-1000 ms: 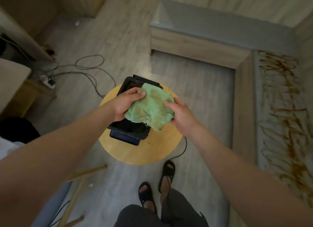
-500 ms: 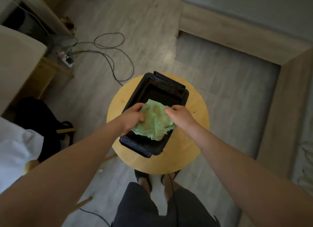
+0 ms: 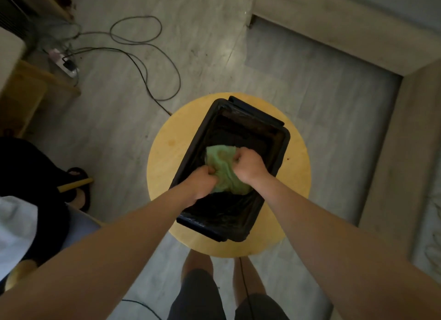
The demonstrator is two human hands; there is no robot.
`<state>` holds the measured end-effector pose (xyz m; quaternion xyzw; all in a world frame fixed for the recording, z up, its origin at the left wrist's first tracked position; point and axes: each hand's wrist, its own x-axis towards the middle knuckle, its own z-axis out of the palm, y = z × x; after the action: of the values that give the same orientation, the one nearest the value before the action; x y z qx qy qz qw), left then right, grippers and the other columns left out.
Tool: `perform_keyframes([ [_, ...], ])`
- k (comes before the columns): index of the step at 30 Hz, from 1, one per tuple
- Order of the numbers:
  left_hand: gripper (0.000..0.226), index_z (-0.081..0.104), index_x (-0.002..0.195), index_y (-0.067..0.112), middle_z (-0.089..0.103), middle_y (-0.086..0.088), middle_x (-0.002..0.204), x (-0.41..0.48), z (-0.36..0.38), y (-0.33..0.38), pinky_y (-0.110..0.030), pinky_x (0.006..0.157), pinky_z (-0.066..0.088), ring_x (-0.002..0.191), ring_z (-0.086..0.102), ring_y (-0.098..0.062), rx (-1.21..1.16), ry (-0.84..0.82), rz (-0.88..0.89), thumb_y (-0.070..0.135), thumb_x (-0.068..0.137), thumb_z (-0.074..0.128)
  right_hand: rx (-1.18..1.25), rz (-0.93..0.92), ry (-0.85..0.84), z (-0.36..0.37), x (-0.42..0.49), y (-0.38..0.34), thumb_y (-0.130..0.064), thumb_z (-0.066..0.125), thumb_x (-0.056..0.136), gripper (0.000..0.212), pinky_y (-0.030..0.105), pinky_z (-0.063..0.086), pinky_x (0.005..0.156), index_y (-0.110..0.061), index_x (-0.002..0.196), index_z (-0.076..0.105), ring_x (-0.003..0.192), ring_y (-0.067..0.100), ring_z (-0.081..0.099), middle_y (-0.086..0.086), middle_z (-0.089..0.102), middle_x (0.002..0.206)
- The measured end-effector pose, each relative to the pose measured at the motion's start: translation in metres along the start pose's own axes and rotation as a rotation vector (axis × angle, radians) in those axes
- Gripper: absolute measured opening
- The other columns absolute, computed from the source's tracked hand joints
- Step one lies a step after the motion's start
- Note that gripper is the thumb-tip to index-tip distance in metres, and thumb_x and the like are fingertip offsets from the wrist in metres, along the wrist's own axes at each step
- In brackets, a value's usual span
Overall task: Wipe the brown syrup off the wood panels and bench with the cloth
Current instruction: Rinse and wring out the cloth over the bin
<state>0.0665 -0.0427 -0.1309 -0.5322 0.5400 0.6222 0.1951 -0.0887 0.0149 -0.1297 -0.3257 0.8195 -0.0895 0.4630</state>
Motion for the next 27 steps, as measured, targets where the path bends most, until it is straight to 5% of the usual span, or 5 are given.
perform_keyframes([
  [7, 0.033, 0.071, 0.115, 0.017, 0.074, -0.009, 0.113, 0.033, 0.001, -0.007, -0.050, 0.095, 0.059, 0.101, 0.070, -0.031, -0.229, -0.012, -0.084, 0.032, 0.088, 0.062, -0.069, 0.202, 0.040, 0.017, 0.034, 0.013, -0.012, 0.055, 0.098, 0.032, 0.039, 0.051, 0.086, -0.007, 0.129, 0.057, 0.110, 0.037, 0.059, 0.019, 0.057, 0.127],
  [14, 0.030, 0.068, 0.121, 0.020, 0.070, -0.009, 0.120, 0.038, -0.002, 0.001, -0.045, 0.096, 0.057, 0.113, 0.064, -0.028, -0.505, -0.110, -0.225, 0.031, 0.104, 0.045, 0.492, 0.456, -0.036, 0.034, 0.023, 0.000, -0.037, 0.058, 0.101, 0.095, 0.041, 0.048, 0.108, -0.026, 0.164, -0.012, 0.132, 0.037, 0.051, 0.014, 0.044, 0.152],
  [17, 0.036, 0.069, 0.122, 0.021, 0.073, -0.009, 0.118, 0.042, -0.005, 0.004, -0.045, 0.095, 0.058, 0.111, 0.068, -0.028, -0.615, -0.139, -0.254, 0.044, 0.106, 0.046, 0.447, 0.372, 0.019, 0.039, 0.014, -0.005, -0.030, 0.049, 0.105, 0.069, 0.039, 0.046, 0.104, -0.017, 0.163, 0.014, 0.131, 0.035, 0.052, 0.015, 0.048, 0.147],
  [21, 0.045, 0.065, 0.130, 0.026, 0.071, -0.008, 0.122, 0.050, -0.003, 0.012, -0.051, 0.093, 0.059, 0.112, 0.068, -0.030, -0.675, -0.118, -0.223, 0.058, 0.103, 0.045, 0.652, 0.208, 0.102, 0.040, -0.006, -0.012, -0.031, 0.043, 0.105, 0.023, 0.042, 0.050, 0.085, -0.015, 0.113, 0.058, 0.102, 0.030, 0.062, 0.012, 0.062, 0.107],
  [27, 0.033, 0.062, 0.127, 0.021, 0.072, -0.009, 0.114, 0.053, 0.009, 0.018, -0.042, 0.084, 0.062, 0.102, 0.071, -0.029, -0.657, -0.088, -0.063, 0.043, 0.104, 0.054, 0.618, -0.008, 0.301, 0.045, -0.018, -0.023, -0.030, 0.040, 0.109, 0.039, 0.029, 0.046, 0.065, -0.014, 0.078, 0.057, 0.070, 0.011, 0.059, 0.006, 0.059, 0.075],
])
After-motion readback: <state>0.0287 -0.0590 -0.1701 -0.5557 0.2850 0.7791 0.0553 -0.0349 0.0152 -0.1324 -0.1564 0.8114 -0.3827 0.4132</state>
